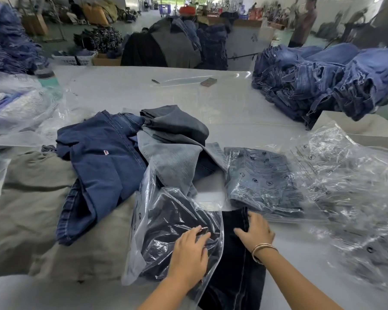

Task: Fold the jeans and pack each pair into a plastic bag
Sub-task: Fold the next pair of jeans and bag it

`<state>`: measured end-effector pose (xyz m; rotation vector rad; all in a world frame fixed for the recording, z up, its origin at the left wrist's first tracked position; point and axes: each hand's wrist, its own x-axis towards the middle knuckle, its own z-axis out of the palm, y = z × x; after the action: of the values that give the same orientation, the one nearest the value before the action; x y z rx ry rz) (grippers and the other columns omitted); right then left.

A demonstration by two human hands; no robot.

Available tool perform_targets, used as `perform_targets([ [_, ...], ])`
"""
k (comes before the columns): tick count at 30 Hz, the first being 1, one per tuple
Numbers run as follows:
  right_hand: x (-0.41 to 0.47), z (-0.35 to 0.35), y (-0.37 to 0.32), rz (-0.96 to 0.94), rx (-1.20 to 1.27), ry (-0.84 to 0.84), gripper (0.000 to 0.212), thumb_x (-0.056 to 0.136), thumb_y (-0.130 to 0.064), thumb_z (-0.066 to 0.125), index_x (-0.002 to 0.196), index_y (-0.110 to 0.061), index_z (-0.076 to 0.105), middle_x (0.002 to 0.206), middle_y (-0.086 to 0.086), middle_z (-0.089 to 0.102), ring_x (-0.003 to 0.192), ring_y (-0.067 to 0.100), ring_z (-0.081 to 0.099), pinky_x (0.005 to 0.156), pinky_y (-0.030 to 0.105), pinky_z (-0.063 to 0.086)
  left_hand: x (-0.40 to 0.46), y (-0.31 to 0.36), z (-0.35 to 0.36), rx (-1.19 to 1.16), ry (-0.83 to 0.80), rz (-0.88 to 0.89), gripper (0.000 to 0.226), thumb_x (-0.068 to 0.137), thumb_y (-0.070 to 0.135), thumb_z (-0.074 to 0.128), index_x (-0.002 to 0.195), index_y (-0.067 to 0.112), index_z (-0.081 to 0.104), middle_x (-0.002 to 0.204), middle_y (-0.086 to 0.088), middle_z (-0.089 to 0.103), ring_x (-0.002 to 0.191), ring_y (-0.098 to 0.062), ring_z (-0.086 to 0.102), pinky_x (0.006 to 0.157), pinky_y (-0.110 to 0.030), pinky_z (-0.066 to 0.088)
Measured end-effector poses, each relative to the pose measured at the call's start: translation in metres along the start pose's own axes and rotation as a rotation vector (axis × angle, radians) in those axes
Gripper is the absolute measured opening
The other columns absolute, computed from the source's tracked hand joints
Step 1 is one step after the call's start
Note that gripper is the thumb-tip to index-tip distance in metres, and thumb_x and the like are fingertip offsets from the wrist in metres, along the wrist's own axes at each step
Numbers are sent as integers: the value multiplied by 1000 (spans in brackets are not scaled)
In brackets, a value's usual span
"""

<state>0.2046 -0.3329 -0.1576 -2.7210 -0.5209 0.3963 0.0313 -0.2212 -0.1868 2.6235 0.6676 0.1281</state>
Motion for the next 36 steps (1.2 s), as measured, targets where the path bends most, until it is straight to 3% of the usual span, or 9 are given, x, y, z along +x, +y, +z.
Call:
perform_targets([
  [4,3,-2,-20,-89,80,219,56,82,-34,66,130,-17,43,132,4,45,126,23,40,101,40,32,5,-3,-7,30,-49,40,52,97,40,36,148,32,28,157,6,19,144,-11,12,120,-31,8],
  [11,-11,8,46,549,442,16,91,69,-50,79,138,-7,38,140,17,44,128,36,41,106,48,35,26,-3,-11,80,-66,48,58,99,43,33,152,25,20,160,0,8,147,-14,3,120,-33,2],
  [14,-21,19,58,638,834,-227,85,60,-46,85,123,2,53,119,20,62,109,38,60,97,49,47,47,5,-9,112,-83,96,57,99,42,33,151,21,22,160,-2,11,147,-16,5,120,-34,2],
  [17,-24,24,51,545,899,-423,57,63,-39,85,102,-2,67,91,16,73,85,34,70,79,41,56,72,16,-6,109,-111,85,58,100,41,32,152,18,20,160,-2,13,147,-15,8,120,-34,4],
  [20,-24,31,44,400,860,-340,37,71,-11,80,105,-8,65,84,10,73,76,26,70,61,29,54,94,18,-4,101,-139,9,56,101,36,29,152,14,18,160,-3,13,147,-15,10,120,-36,6],
  [23,-25,31,38,199,830,-359,47,75,9,65,112,-18,58,91,2,70,81,16,67,63,19,51,111,12,-10,164,-140,-10,52,102,28,28,151,14,16,160,-4,15,146,-18,16,119,-38,10],
  [26,-24,19,34,81,821,-452,58,74,20,54,117,-19,57,96,4,70,90,22,66,77,30,53,125,4,-19,119,-159,-42,51,101,21,32,149,13,21,156,-4,26,144,-20,22,118,-41,12],
  [31,-19,-4,33,183,1187,-524,59,54,9,63,107,-17,62,87,14,74,78,32,70,65,39,57,139,3,-40,41,-201,-33,25,98,19,32,105,20,56,112,-3,62,113,-24,51,108,-40,20],
  [36,-16,-25,15,125,1211,-597,47,53,1,66,99,-8,63,78,15,73,67,30,70,54,36,57,142,7,-67,-255,-173,63,24,100,30,42,103,19,64,101,3,69,104,-16,57,103,-31,27],
])
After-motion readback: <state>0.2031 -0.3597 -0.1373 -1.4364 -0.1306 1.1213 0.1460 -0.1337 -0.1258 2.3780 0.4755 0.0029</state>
